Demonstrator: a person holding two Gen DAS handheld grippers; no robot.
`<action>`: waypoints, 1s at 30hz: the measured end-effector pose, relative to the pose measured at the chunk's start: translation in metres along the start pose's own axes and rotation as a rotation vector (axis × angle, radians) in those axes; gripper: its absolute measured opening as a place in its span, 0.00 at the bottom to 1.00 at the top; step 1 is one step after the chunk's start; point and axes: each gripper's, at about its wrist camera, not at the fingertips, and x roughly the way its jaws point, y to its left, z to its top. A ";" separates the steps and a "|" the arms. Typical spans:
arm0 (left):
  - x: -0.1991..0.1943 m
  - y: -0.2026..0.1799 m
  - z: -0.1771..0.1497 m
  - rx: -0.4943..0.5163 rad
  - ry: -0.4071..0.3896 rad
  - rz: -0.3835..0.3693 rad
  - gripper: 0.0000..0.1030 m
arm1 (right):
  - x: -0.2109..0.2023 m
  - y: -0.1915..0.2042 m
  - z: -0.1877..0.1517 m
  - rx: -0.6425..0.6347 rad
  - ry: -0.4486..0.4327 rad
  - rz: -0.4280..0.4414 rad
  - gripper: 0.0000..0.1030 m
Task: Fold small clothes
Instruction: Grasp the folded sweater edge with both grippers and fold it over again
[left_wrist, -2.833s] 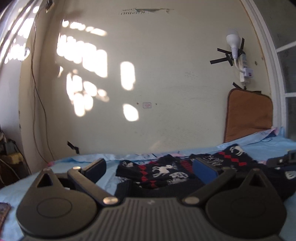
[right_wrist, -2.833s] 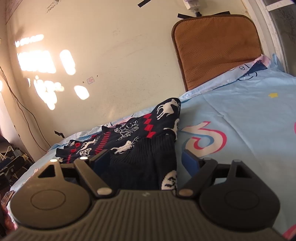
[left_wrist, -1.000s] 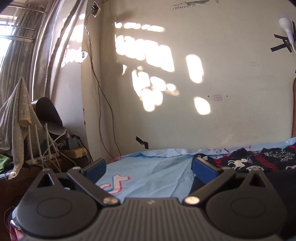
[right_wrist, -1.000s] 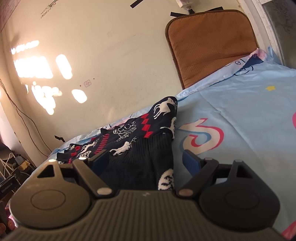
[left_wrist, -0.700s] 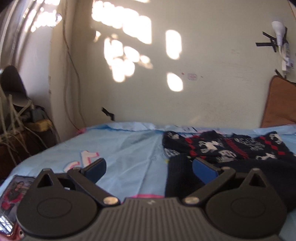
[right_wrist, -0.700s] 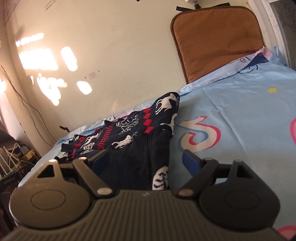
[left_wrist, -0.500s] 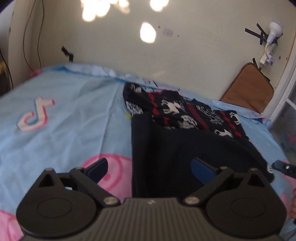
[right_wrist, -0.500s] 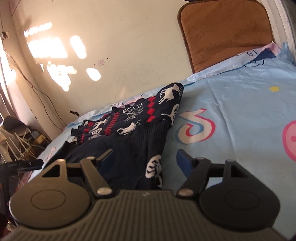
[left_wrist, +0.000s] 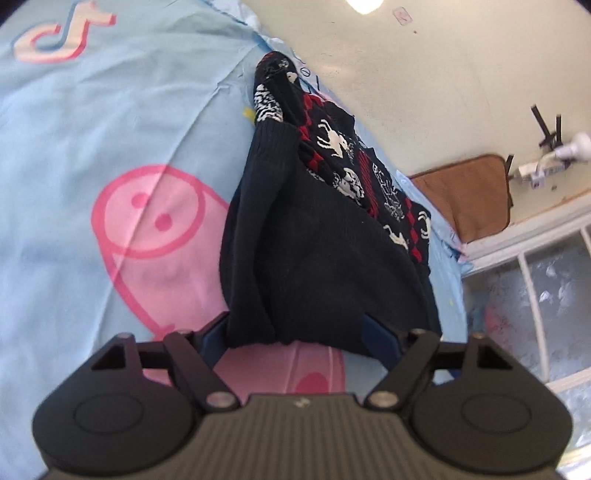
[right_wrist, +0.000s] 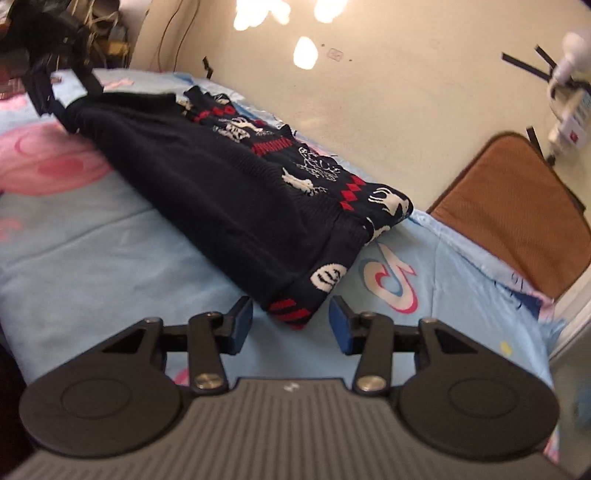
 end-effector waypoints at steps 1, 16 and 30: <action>0.001 0.002 0.000 -0.015 -0.007 -0.003 0.58 | 0.003 0.003 0.000 -0.052 -0.005 -0.020 0.47; -0.022 -0.028 0.055 -0.077 -0.198 -0.207 0.20 | 0.013 -0.049 0.070 -0.124 -0.238 -0.161 0.17; 0.105 -0.045 0.236 -0.168 -0.268 0.017 0.28 | 0.229 -0.175 0.159 0.306 0.092 -0.028 0.28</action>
